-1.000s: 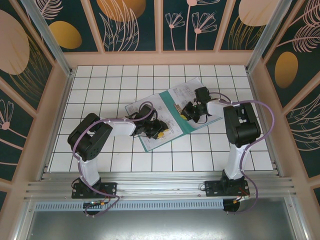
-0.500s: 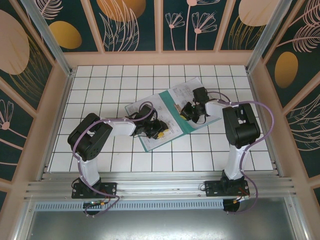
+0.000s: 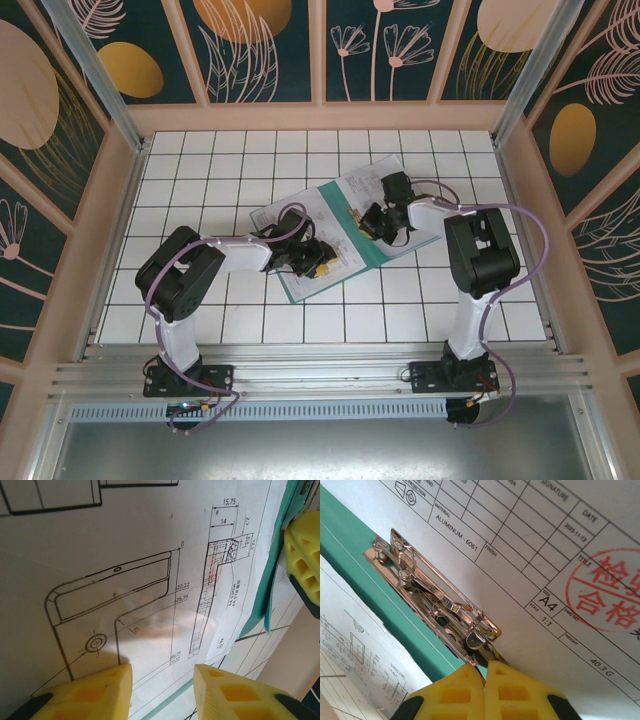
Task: Put the files into the folder
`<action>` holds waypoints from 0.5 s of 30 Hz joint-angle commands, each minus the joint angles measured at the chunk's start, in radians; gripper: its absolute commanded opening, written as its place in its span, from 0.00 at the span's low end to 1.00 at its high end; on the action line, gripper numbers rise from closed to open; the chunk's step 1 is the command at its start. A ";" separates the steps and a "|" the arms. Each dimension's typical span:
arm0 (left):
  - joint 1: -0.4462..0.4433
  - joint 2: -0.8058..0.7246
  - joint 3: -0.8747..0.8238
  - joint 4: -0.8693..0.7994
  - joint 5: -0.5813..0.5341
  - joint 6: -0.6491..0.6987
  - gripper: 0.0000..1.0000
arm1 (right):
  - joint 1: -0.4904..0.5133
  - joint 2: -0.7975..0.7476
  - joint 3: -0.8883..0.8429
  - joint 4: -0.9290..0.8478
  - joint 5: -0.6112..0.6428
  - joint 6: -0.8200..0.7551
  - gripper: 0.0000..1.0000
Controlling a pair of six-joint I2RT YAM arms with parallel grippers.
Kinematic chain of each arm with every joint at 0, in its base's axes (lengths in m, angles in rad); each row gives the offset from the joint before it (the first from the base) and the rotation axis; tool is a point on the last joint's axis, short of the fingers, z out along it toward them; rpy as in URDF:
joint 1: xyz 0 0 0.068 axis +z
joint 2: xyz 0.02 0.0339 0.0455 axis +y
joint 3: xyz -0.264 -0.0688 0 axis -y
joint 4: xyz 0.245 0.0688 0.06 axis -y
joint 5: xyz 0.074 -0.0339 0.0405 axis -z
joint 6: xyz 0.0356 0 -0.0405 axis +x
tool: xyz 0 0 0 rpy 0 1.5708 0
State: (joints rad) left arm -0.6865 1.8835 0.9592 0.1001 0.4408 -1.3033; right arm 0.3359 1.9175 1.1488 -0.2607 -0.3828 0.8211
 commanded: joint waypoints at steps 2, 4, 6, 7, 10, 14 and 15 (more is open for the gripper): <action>-0.005 0.032 -0.002 -0.118 -0.011 0.007 0.39 | 0.018 -0.008 0.028 -0.139 0.043 0.021 0.22; -0.004 0.034 0.002 -0.126 -0.014 0.013 0.39 | 0.017 -0.018 0.051 -0.152 0.045 0.019 0.29; -0.004 0.034 0.006 -0.129 -0.015 0.015 0.39 | 0.015 -0.033 0.068 -0.161 0.044 0.017 0.36; -0.004 0.034 0.006 -0.131 -0.016 0.016 0.39 | 0.014 -0.041 0.073 -0.163 0.043 0.016 0.38; -0.005 0.033 0.007 -0.135 -0.017 0.019 0.39 | 0.009 -0.068 0.081 -0.168 0.036 0.022 0.44; 0.001 0.027 0.007 -0.147 -0.025 0.029 0.39 | 0.003 -0.116 0.067 -0.162 0.033 0.029 0.51; 0.004 0.024 0.007 -0.152 -0.027 0.034 0.39 | 0.003 -0.133 0.054 -0.152 0.033 0.031 0.52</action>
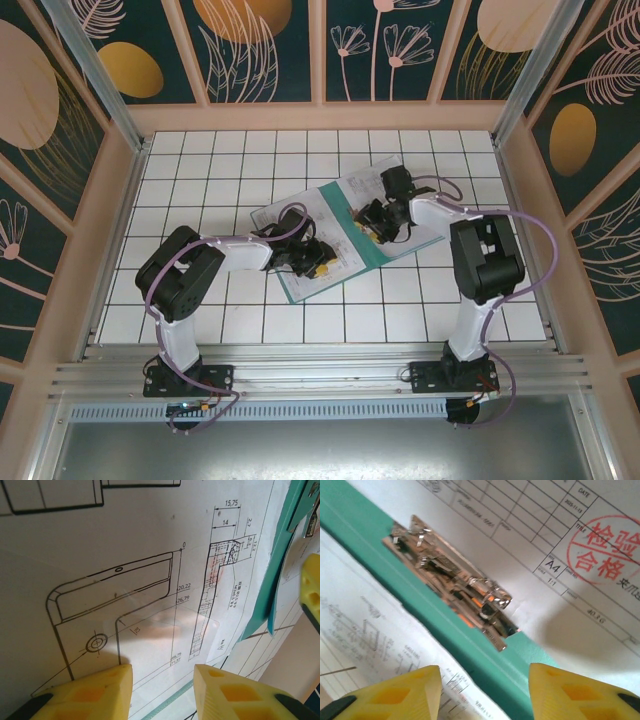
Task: Put the files into the folder
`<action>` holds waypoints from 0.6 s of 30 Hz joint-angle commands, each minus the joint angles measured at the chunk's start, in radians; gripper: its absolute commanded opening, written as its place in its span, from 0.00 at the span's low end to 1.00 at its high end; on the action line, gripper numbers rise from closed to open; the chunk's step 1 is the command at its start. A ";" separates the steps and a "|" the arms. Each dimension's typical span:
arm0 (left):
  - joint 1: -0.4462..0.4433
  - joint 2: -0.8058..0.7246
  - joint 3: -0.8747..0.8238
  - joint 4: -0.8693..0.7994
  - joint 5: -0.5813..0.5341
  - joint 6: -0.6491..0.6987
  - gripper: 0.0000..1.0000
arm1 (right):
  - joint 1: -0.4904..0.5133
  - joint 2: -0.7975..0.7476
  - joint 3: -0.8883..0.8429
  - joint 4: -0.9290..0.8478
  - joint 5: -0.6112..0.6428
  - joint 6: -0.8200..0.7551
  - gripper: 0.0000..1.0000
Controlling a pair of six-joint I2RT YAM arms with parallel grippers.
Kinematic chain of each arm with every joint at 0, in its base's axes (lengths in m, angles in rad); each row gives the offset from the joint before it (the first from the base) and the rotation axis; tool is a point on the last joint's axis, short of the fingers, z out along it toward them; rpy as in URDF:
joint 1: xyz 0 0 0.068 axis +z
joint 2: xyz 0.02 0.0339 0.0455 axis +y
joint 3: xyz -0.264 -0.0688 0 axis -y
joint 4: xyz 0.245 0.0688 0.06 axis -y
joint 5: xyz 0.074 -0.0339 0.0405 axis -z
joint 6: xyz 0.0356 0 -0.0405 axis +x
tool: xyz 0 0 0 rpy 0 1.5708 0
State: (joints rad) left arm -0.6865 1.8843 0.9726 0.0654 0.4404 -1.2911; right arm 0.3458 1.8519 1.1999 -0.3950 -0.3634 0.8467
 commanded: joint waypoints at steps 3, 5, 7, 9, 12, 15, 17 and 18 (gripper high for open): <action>0.017 0.013 -0.007 -0.138 -0.037 0.044 0.39 | -0.007 -0.110 -0.048 0.021 0.004 0.005 0.54; 0.030 0.002 -0.010 -0.145 -0.039 0.058 0.39 | -0.005 -0.130 -0.091 0.054 -0.017 0.004 0.54; 0.047 -0.009 -0.012 -0.160 -0.044 0.076 0.39 | -0.001 -0.146 -0.133 0.092 -0.048 -0.004 0.53; 0.067 -0.021 -0.012 -0.181 -0.054 0.099 0.39 | 0.010 -0.157 -0.167 0.126 -0.078 -0.018 0.53; 0.085 -0.033 -0.006 -0.227 -0.071 0.142 0.39 | 0.035 -0.153 -0.193 0.134 -0.089 -0.037 0.53; 0.091 -0.033 0.053 -0.282 -0.096 0.187 0.40 | 0.065 -0.140 -0.213 0.149 -0.092 -0.030 0.53; 0.093 -0.032 0.071 -0.303 -0.105 0.201 0.41 | 0.082 -0.128 -0.219 0.161 -0.094 -0.024 0.53; 0.094 -0.033 0.078 -0.310 -0.110 0.205 0.41 | 0.089 -0.118 -0.219 0.166 -0.094 -0.020 0.53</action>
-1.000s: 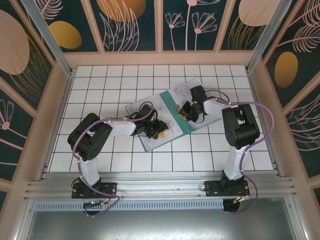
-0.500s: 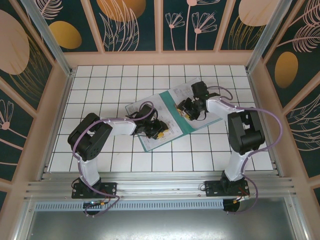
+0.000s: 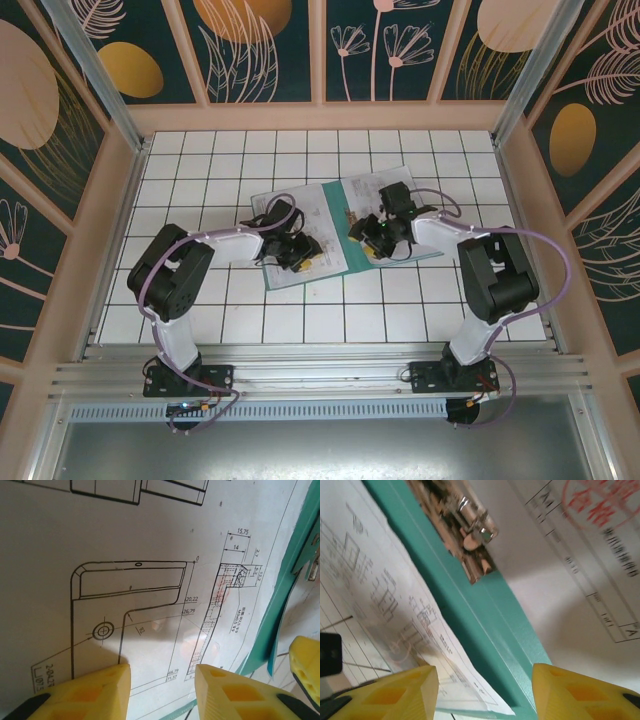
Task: Put the files into the folder
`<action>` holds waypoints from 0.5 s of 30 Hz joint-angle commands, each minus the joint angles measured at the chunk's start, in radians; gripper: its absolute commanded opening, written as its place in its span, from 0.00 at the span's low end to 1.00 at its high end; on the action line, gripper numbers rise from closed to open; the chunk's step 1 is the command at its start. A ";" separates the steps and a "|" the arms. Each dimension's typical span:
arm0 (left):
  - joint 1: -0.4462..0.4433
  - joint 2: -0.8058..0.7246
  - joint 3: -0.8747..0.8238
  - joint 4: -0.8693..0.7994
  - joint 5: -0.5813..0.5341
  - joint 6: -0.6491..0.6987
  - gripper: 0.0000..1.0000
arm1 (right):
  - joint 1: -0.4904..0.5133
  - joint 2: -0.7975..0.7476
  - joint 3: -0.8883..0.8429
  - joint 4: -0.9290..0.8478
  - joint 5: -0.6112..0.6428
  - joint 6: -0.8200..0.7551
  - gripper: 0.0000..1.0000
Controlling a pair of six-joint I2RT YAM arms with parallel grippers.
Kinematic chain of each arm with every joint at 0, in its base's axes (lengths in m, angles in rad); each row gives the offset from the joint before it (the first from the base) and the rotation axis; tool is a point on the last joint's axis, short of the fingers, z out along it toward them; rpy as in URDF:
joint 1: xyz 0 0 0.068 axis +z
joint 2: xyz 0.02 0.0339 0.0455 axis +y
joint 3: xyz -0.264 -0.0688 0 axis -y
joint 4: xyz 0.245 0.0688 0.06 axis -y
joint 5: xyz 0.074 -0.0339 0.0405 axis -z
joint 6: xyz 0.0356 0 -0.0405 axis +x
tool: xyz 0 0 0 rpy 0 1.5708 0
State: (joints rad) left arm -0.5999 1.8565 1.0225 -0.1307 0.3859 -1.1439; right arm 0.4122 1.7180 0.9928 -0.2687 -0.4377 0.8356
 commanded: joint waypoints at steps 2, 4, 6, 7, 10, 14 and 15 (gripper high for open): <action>0.008 -0.008 0.041 -0.127 -0.062 0.063 0.43 | 0.031 0.031 -0.015 0.044 -0.016 -0.007 0.53; 0.008 -0.017 0.059 -0.147 -0.076 0.071 0.45 | 0.034 0.044 -0.017 0.046 -0.009 -0.007 0.52; 0.008 -0.039 0.079 -0.169 -0.094 0.081 0.49 | 0.035 0.057 -0.018 0.044 0.000 -0.020 0.53; 0.007 -0.053 0.085 -0.178 -0.102 0.085 0.51 | 0.034 0.064 -0.020 0.041 0.005 -0.025 0.53; 0.009 -0.099 0.102 -0.208 -0.128 0.095 0.59 | 0.034 0.080 -0.028 0.043 0.013 -0.037 0.52; 0.018 -0.172 0.081 -0.238 -0.152 0.095 0.65 | 0.034 0.091 -0.054 0.060 0.013 -0.037 0.53; 0.023 -0.189 0.067 -0.241 -0.156 0.095 0.67 | 0.034 0.092 -0.062 0.064 0.011 -0.036 0.53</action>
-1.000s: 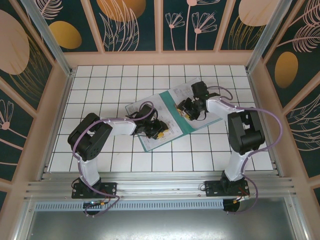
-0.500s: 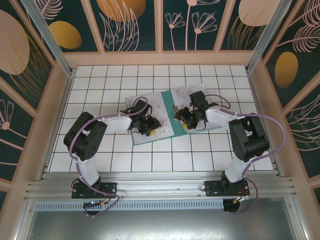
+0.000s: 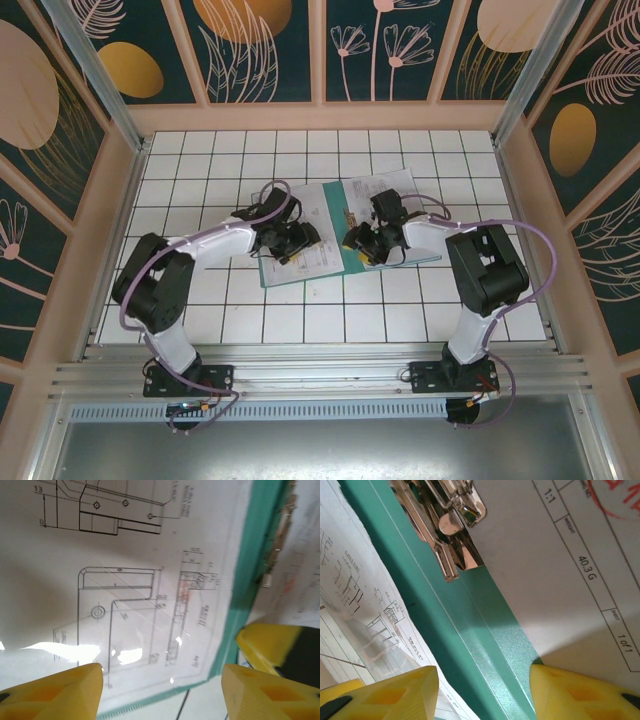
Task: Put the files into the folder
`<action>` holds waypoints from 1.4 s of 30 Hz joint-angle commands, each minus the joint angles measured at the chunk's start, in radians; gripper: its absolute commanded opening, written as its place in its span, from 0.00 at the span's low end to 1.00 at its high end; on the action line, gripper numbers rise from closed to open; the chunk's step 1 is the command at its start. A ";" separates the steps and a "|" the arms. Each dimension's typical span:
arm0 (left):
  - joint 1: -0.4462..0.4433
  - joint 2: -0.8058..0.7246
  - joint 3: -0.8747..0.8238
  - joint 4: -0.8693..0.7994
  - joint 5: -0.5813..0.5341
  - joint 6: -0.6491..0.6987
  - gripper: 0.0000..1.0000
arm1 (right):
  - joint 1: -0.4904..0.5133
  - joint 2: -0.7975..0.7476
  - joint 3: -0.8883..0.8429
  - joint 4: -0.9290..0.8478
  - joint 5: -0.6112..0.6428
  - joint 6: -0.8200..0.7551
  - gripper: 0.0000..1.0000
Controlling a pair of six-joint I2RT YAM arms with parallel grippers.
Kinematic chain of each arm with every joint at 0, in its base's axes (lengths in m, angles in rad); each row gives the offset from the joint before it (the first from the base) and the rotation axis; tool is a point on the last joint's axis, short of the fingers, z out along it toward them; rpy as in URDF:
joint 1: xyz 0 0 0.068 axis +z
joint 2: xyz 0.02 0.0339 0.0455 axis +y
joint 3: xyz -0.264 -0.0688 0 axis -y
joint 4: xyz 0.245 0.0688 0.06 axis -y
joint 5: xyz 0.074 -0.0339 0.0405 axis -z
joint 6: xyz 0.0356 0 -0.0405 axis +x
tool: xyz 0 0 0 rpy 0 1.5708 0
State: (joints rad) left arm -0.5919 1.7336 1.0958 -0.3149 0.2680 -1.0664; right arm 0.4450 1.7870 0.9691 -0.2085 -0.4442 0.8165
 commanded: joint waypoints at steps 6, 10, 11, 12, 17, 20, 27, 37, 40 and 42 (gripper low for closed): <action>0.065 -0.176 -0.130 -0.064 -0.056 0.018 0.72 | 0.003 0.036 -0.074 0.023 0.009 -0.005 0.52; 0.106 -0.223 -0.226 -0.057 -0.049 0.031 0.73 | 0.003 0.035 -0.079 -0.005 0.031 -0.010 0.52; 0.115 -0.228 -0.243 -0.053 -0.044 0.036 0.73 | 0.004 0.034 -0.081 -0.013 0.038 -0.012 0.52; 0.123 -0.232 -0.255 -0.053 -0.040 0.040 0.73 | 0.004 0.033 -0.079 -0.018 0.043 -0.015 0.52; 0.150 -0.236 -0.297 -0.056 -0.050 0.058 0.74 | 0.008 0.042 -0.067 -0.044 0.062 -0.026 0.52; 0.154 -0.226 -0.299 -0.067 -0.064 0.073 0.74 | 0.012 0.049 -0.057 -0.050 0.064 -0.029 0.52; 0.155 -0.197 -0.303 -0.079 -0.075 0.086 0.75 | 0.014 0.057 -0.048 -0.053 0.062 -0.028 0.52; 0.155 -0.171 -0.299 -0.089 -0.068 0.094 0.75 | 0.017 0.073 -0.040 -0.048 0.053 -0.028 0.52; 0.155 -0.166 -0.303 -0.093 -0.067 0.090 0.75 | 0.015 0.076 -0.038 -0.047 0.052 -0.026 0.52; 0.155 -0.159 -0.304 -0.090 -0.059 0.090 0.75 | 0.015 0.078 -0.039 -0.046 0.050 -0.024 0.52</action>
State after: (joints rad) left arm -0.4431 1.5589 0.8013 -0.3767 0.2012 -0.9947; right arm 0.4473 1.7943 0.9550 -0.1688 -0.4541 0.8093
